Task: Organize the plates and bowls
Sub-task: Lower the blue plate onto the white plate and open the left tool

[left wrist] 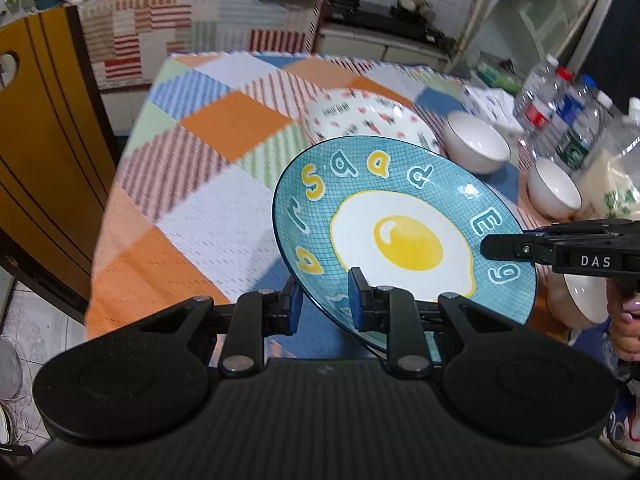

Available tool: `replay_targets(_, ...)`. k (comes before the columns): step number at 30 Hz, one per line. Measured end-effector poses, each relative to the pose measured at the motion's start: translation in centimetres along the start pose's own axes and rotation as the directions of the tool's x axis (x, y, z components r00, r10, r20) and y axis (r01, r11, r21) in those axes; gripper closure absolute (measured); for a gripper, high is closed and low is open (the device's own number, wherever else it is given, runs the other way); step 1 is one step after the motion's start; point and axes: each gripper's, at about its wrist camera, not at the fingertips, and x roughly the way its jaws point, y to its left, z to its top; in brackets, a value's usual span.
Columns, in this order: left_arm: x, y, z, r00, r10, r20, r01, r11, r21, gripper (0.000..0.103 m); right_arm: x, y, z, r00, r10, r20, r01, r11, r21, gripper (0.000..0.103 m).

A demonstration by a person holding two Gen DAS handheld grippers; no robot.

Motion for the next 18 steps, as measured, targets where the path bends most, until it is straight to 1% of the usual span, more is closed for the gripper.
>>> replay_targets(5,1.3,-1.8,-0.9,1.000,0.016,-0.025,-0.016,1.000,0.027,0.081,-0.4,-1.6,-1.8,1.000,-0.012,-0.017,0.013,0.999,0.049,0.080)
replay_targets(9,2.5,-2.2,-1.2,0.998,0.004,-0.060,-0.003,1.000,0.022,0.081,-0.4,-2.6,-2.8,0.999,-0.028,-0.035,0.030,0.997,0.074,0.079)
replay_targets(12,3.3,-2.4,-1.4,0.996,0.002,-0.090,0.000,1.000,0.018,0.080,-0.2,-3.1,-3.3,0.998,-0.044,-0.054,0.049,0.996,0.077,0.079)
replay_targets(18,4.2,-2.6,-1.3,0.992,-0.005,-0.123,0.006,1.000,0.010,0.080,0.4,-3.5,-3.3,0.994,-0.064,-0.089,0.071,0.994,0.081,0.079)
